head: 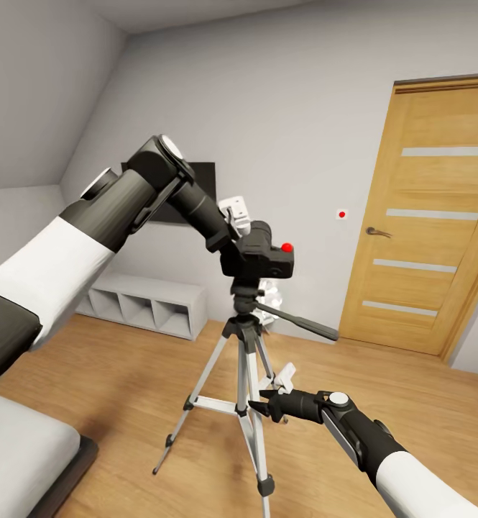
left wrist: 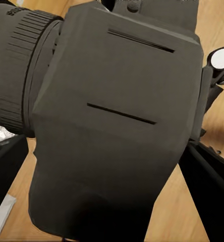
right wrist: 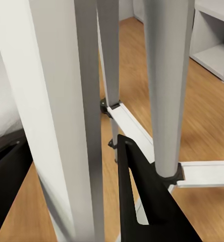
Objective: Attach the digital camera to the camera tripod in the bedroom.
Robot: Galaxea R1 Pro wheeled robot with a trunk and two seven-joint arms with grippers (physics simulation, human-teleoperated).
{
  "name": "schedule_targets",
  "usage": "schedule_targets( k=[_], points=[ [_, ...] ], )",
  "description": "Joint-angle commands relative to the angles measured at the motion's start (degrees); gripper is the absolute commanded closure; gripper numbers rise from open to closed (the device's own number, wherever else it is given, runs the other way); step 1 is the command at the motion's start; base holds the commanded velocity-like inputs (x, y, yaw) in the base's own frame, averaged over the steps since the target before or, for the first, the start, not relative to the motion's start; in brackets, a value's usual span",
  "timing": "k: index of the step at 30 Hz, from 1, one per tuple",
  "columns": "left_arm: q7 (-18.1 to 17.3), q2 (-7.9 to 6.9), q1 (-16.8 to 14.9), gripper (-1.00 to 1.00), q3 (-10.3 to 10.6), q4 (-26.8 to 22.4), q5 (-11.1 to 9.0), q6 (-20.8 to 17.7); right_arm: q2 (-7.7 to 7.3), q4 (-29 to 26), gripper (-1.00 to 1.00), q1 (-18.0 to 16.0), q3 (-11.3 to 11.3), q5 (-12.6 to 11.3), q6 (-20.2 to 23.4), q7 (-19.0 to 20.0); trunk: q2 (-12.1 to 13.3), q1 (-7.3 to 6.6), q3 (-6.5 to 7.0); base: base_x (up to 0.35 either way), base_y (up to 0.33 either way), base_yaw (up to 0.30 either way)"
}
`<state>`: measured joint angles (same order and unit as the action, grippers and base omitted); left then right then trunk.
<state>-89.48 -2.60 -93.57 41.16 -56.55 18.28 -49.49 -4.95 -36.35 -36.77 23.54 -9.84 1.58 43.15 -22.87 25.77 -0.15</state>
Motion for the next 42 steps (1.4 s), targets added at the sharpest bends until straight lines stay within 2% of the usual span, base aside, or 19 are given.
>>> schedule_targets(
  k=[1, 12, 14, 16, 25, 42],
  points=[
    [-0.52, -0.15, -0.03, 1.0, 0.29, -0.09, 0.52, -0.64, -0.06, -0.04, 1.0, -0.06, 0.28, -0.88, 0.18, 0.0, -0.06, 0.02, -0.02, 0.0, 0.0, 0.0],
    [-0.52, -0.39, -0.03, 1.0, 1.57, -0.13, 0.44, -0.61, -0.06, -0.04, 1.0, -0.06, 0.28, -0.88, 0.18, 0.0, -0.06, 0.02, -0.02, 0.0, 0.0, 0.0],
    [-0.52, -0.68, -0.03, 1.0, 2.62, -0.14, 0.44, -0.61, -0.06, -0.04, 1.0, -0.06, 0.28, -0.88, 0.18, 0.0, -0.06, 0.02, -0.02, 0.0, 0.0, 0.0],
    [-0.52, -0.96, -0.03, 1.0, 2.79, -0.14, 0.44, -0.61, -0.06, -0.04, 1.0, -0.06, 0.28, -0.88, 0.18, 0.0, -0.06, 0.02, -0.02, 0.0, 0.0, 0.0],
    [-0.52, -1.51, -0.03, 1.0, 2.96, -0.14, 0.44, -0.61, -0.06, -0.04, 1.0, -0.06, 0.28, -0.88, 0.18, 0.0, -0.06, 0.02, -0.02, 0.0, 0.0, 0.0],
    [-0.52, -1.11, -0.03, 1.0, 3.05, -0.13, 0.44, -0.63, -0.06, -0.04, 1.0, -0.06, 0.28, -0.88, -0.33, 0.0, -0.06, 0.02, -0.02, 0.0, 0.0, 0.0]
  ],
)
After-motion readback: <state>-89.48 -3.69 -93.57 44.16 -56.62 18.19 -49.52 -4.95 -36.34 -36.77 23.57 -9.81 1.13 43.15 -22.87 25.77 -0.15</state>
